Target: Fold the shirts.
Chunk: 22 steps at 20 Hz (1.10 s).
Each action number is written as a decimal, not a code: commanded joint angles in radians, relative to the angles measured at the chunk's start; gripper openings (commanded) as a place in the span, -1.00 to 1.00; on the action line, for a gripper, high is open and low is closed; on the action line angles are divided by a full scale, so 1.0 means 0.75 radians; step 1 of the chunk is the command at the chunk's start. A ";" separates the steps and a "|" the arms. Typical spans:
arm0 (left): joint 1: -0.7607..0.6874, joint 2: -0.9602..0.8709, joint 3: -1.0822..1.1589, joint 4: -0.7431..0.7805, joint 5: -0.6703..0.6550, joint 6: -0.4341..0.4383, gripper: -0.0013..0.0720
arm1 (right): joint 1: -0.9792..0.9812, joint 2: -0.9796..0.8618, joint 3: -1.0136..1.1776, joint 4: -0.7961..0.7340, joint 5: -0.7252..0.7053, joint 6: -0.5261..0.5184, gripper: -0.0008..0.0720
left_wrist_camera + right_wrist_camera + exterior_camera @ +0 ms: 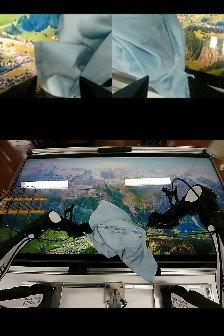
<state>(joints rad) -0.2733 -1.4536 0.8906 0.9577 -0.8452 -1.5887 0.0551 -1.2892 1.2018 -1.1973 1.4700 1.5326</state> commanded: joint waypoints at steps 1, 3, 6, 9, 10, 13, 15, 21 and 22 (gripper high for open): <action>-0.013 -0.037 -0.007 -0.071 0.101 0.014 -0.08 | -0.002 -0.010 -0.009 0.045 -0.068 0.016 0.75; -0.013 -0.037 0.004 -0.072 0.100 0.045 -0.80 | 0.004 -0.050 -0.032 0.098 -0.084 0.014 0.82; -0.012 -0.025 0.050 -0.070 0.049 0.119 -0.89 | 0.067 -0.135 -0.046 0.121 -0.101 -0.012 0.81; -0.010 -0.014 0.112 -0.060 -0.001 0.119 -0.89 | 0.181 -0.207 -0.046 0.118 -0.080 -0.104 0.40; -0.010 -0.007 0.130 -0.050 -0.016 0.125 -0.89 | 0.212 -0.214 -0.045 0.114 -0.075 -0.120 -0.41; -0.010 0.074 0.195 0.053 -0.040 0.132 -0.89 | 0.229 -0.159 -0.022 0.131 -0.064 -0.104 -0.84; -0.004 0.186 0.277 0.181 -0.066 0.117 -0.90 | 0.203 -0.050 0.056 0.091 -0.047 -0.124 -0.84; 0.061 0.623 0.803 0.496 -0.124 0.109 -0.89 | 0.091 0.400 0.563 0.011 -0.173 -0.290 -0.83; 0.089 0.683 0.908 0.495 -0.114 0.068 -0.89 | 0.079 0.472 0.621 0.008 -0.238 -0.291 -0.83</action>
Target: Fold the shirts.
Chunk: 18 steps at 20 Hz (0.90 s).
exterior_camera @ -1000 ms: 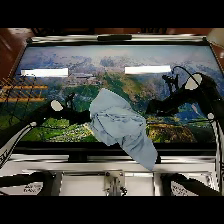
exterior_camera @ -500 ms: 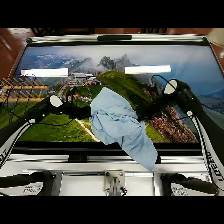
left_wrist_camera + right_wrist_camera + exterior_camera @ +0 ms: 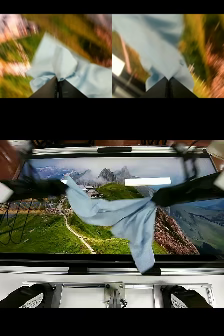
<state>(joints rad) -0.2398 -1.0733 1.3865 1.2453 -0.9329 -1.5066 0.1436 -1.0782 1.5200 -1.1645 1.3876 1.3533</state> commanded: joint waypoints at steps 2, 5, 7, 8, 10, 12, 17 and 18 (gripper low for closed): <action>0.089 0.280 0.414 0.112 0.012 -0.081 -0.89 | -0.040 0.339 0.267 -0.019 -0.272 -0.050 -0.83; 0.125 0.416 0.530 0.117 0.011 -0.082 -0.89 | -0.039 0.497 0.293 0.007 -0.344 -0.019 -0.84; 0.143 0.488 0.532 0.178 -0.024 -0.096 -0.89 | -0.039 0.551 0.293 -0.020 -0.271 0.035 -0.83; 0.150 0.505 0.532 0.242 -0.078 -0.140 -0.89 | -0.039 0.556 0.293 -0.045 -0.196 0.055 -0.83; 0.151 0.502 0.526 0.351 -0.261 -0.196 -0.89 | -0.039 0.535 0.283 -0.120 0.026 0.104 -0.83; 0.150 0.485 0.458 0.360 -0.433 -0.198 -0.89 | -0.039 0.484 0.233 -0.162 0.211 0.132 -0.83; 0.150 0.478 -0.142 0.354 -0.472 -0.199 -0.89 | -0.039 0.331 -0.228 -0.188 0.186 0.134 -0.83; 0.150 0.475 -0.302 0.332 -0.399 -0.221 -0.89 | -0.039 0.286 -0.346 -0.185 0.080 0.135 -0.83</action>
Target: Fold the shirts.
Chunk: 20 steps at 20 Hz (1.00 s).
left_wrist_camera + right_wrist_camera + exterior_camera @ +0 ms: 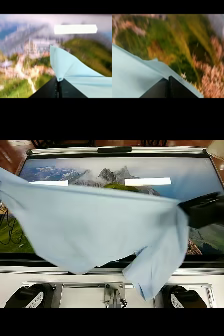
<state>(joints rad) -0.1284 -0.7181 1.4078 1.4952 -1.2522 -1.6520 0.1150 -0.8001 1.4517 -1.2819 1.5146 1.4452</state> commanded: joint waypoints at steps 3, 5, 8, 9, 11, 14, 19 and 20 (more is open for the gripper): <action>0.002 -0.035 -0.704 -0.190 0.359 -0.061 -0.89 | -0.001 -0.277 -0.466 0.076 -0.444 0.014 -0.83; 0.002 -0.080 -0.861 -0.325 0.574 -0.061 -0.89 | -0.001 -0.446 -0.484 0.203 -0.634 0.028 -0.83; 0.002 -0.181 -0.941 -0.452 0.684 -0.062 -0.89 | -0.001 -0.653 -0.484 0.446 -0.779 0.048 -0.83; 0.002 -0.213 -0.940 -0.485 0.681 -0.064 -0.89 | -0.001 -0.697 -0.484 0.507 -0.778 0.048 -0.83; 0.002 -0.254 -0.937 -0.519 0.705 -0.064 -0.66 | -0.005 -0.723 -0.483 0.574 -0.776 0.050 -0.47; 0.072 -0.253 -0.901 -0.517 0.697 -0.027 0.73 | -0.071 -0.663 -0.406 0.566 -0.670 0.039 0.40; 0.364 -0.253 -0.712 -0.369 0.194 0.092 0.65 | -0.289 -0.450 -0.287 0.145 -0.215 0.023 0.40; 0.405 -0.257 -0.724 -0.344 0.107 0.093 0.65 | -0.332 -0.417 -0.288 0.057 -0.116 0.022 0.40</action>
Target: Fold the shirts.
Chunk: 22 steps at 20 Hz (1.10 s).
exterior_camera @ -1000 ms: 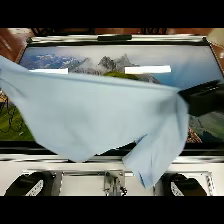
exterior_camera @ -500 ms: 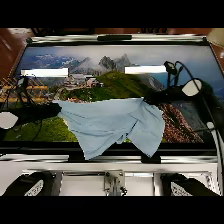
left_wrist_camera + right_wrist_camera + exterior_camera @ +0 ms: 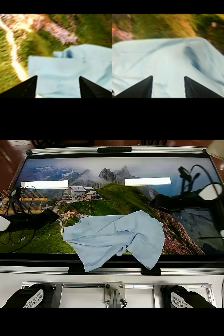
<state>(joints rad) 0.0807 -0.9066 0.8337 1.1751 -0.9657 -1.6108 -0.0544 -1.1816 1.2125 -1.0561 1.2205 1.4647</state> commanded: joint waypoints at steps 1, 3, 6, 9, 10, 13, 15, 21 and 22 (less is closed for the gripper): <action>0.155 -0.011 0.010 0.090 -0.348 0.039 0.66 | -0.143 0.111 0.031 -0.311 0.362 -0.005 0.40; 0.153 -0.011 -0.105 0.070 -0.378 0.039 0.66 | -0.194 0.121 0.031 -0.357 0.453 -0.012 0.40; 0.050 -0.030 -0.325 -0.022 -0.286 0.072 0.65 | -0.208 0.121 0.031 -0.342 0.415 -0.002 0.40; -0.043 -0.071 -0.447 -0.141 -0.104 0.033 0.66 | -0.199 0.120 0.031 -0.262 0.363 0.012 0.39; -0.068 -0.092 -0.458 -0.173 -0.037 0.031 0.66 | -0.199 0.120 0.031 -0.253 0.358 0.012 0.40; -0.109 -0.155 -0.457 -0.262 0.142 0.032 0.66 | -0.199 0.120 0.031 -0.250 0.357 0.012 0.39; -0.125 -0.181 -0.457 -0.288 0.244 0.032 0.61 | -0.199 0.120 0.031 -0.250 0.357 0.012 0.39; -0.125 -0.230 -0.457 -0.303 0.311 0.033 -0.09 | -0.199 0.120 0.031 -0.270 0.357 0.012 0.40; -0.125 -0.235 -0.457 -0.302 0.310 0.033 -0.11 | -0.199 0.119 0.031 -0.301 0.359 0.012 0.40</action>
<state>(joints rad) -0.0113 -1.0676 0.4923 0.9607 -0.7635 -1.5860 -0.2039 -1.0927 1.2346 -1.2507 1.4872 1.4731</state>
